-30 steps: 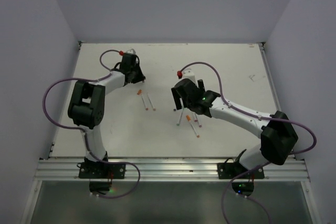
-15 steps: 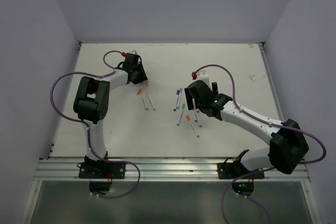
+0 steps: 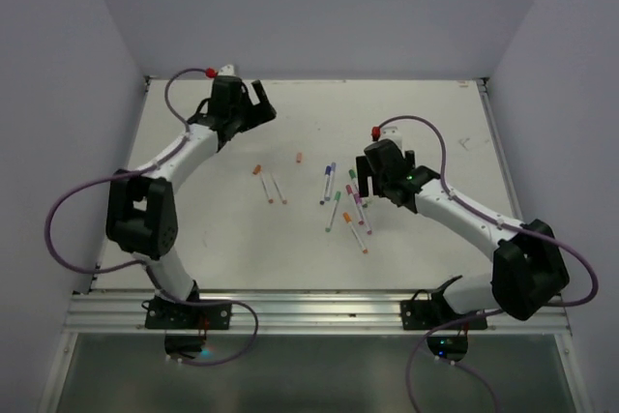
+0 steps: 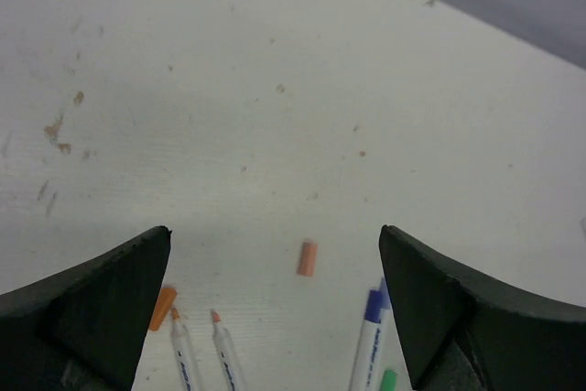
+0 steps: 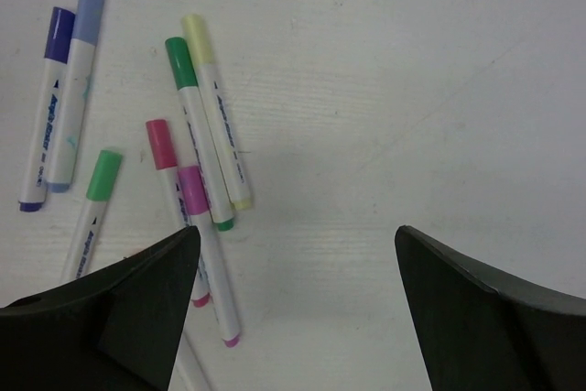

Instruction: Open the pen caps

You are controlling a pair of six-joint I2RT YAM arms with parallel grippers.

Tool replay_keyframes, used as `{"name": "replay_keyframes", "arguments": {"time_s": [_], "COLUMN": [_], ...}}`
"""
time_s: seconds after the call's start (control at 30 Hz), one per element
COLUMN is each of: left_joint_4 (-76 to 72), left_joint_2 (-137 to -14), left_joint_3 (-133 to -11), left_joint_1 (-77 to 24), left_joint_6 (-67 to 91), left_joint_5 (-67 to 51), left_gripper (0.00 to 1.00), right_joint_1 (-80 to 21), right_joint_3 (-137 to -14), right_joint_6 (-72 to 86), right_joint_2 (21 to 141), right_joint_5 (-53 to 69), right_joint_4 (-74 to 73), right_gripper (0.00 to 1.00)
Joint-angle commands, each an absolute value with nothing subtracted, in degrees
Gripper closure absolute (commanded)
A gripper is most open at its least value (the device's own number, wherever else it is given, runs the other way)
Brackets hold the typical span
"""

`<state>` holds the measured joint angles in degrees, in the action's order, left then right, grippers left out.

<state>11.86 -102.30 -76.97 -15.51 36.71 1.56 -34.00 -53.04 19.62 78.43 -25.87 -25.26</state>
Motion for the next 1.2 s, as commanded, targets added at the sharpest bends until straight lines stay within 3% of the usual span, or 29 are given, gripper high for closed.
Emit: {"name": "replay_keyframes", "arguments": {"time_s": [0.0,0.53,1.17], "left_joint_4": [11.4,10.0,9.8], "left_joint_2": [-90.4,-55.9,-54.4], "left_joint_3": [-76.2,-52.1,-47.8], "left_joint_1": [-15.7,-15.6,-15.6], "left_joint_6": [34.3,17.3,16.6], "left_joint_5": [5.7,14.1,13.5], "left_gripper": [0.00,0.00,0.00], "right_joint_1": [-31.1,-26.4,-24.7], "right_joint_3": [-56.0,-60.0,-61.3], "right_joint_6": [18.5,15.8,14.7], "right_joint_2": [82.2,95.3,101.8], "right_joint_5": [-20.0,-12.4,-13.2], "right_joint_4": [-25.6,-23.6,-21.4], "right_gripper": [0.09,0.26,0.43]}}
